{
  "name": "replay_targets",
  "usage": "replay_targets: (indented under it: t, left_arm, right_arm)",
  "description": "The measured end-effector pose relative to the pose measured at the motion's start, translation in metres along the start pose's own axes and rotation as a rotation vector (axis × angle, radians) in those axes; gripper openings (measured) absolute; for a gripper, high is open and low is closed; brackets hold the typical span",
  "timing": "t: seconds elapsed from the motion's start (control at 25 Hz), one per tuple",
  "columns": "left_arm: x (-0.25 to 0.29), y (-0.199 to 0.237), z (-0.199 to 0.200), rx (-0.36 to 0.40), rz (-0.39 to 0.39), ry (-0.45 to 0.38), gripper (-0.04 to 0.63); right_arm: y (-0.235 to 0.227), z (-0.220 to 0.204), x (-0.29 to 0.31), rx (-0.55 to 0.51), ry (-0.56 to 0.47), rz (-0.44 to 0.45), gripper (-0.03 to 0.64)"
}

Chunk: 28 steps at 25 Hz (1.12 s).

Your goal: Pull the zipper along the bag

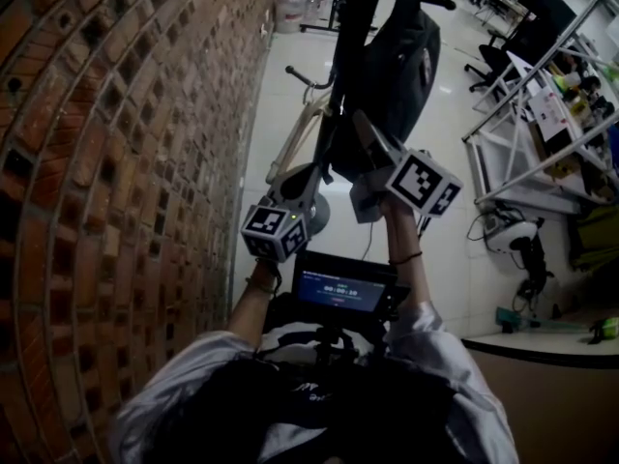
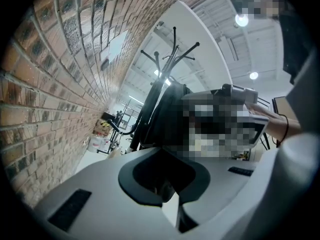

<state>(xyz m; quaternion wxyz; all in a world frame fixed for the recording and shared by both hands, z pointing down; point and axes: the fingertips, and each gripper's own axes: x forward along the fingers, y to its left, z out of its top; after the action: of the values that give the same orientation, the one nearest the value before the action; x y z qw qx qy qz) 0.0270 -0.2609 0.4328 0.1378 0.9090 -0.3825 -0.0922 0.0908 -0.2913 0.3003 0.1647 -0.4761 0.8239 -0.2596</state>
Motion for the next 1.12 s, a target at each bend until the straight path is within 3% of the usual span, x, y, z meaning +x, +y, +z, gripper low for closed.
replay_targets:
  t: [0.44, 0.72, 1.12]
  left_arm:
    - [-0.003, -0.006, 0.001, 0.001, -0.011, -0.015, 0.002]
    - [-0.006, -0.004, 0.001, -0.002, -0.010, -0.015, 0.002]
    - [-0.008, -0.006, 0.001, 0.005, -0.021, -0.013, 0.002]
  right_arm:
    - [0.014, 0.021, 0.002, -0.032, -0.020, -0.019, 0.033]
    - [0.019, 0.036, 0.007, 0.121, -0.062, 0.008, 0.032]
    - [0.026, 0.062, 0.013, 0.157, -0.097, -0.005, 0.034]
